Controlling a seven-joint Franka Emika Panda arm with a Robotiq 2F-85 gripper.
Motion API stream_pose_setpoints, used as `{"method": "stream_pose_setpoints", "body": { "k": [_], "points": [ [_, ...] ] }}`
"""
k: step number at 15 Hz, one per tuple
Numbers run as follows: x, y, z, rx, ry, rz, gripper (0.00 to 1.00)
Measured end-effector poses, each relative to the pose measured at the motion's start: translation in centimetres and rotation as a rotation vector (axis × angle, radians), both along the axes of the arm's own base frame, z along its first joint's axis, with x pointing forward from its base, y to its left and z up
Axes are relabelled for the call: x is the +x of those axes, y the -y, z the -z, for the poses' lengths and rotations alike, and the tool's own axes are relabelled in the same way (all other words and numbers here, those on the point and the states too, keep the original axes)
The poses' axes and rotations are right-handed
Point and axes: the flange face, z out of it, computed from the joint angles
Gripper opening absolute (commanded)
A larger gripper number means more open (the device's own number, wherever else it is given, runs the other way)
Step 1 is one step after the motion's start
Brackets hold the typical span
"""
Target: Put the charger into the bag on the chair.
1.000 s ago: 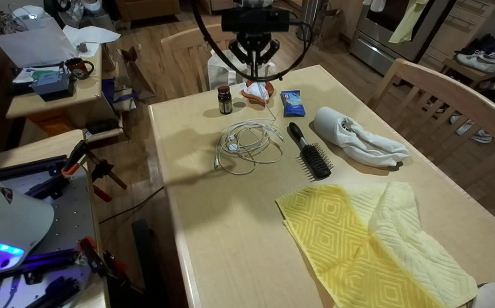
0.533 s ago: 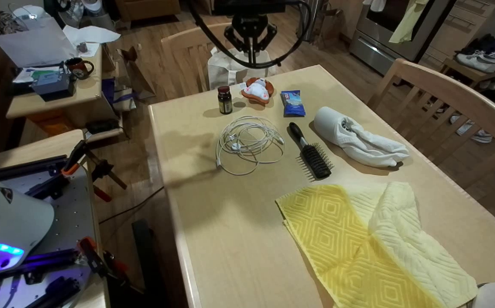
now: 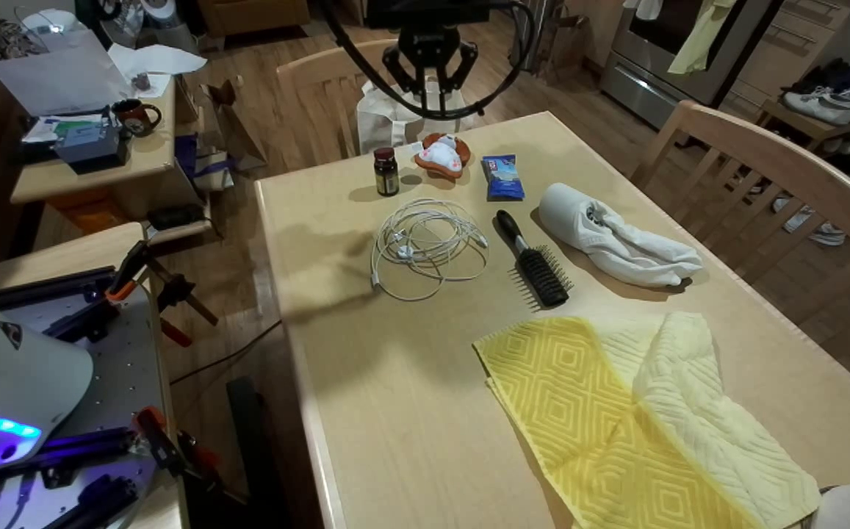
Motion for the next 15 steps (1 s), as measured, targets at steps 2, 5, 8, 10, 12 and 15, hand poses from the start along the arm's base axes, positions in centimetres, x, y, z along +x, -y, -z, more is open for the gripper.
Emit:
{"method": "stream_pose_setpoints", "body": {
  "k": [2, 5, 8, 10, 12, 15],
  "points": [
    [-0.1, -0.1, 0.4, -0.036, -0.008, -0.011, 0.71],
    [-0.1, -0.1, 2.4, -0.097, -0.047, -0.01, 0.89],
    [-0.3, -0.2, 5.9, -0.129, -0.101, -0.019, 1.0],
    [-0.4, -0.5, 8.5, -0.124, -0.125, -0.028, 1.0],
    [-0.4, -0.5, 11.2, -0.117, -0.143, -0.033, 1.0],
    [-0.9, -0.4, 14.9, -0.112, -0.176, -0.032, 1.0]
  ]
}}
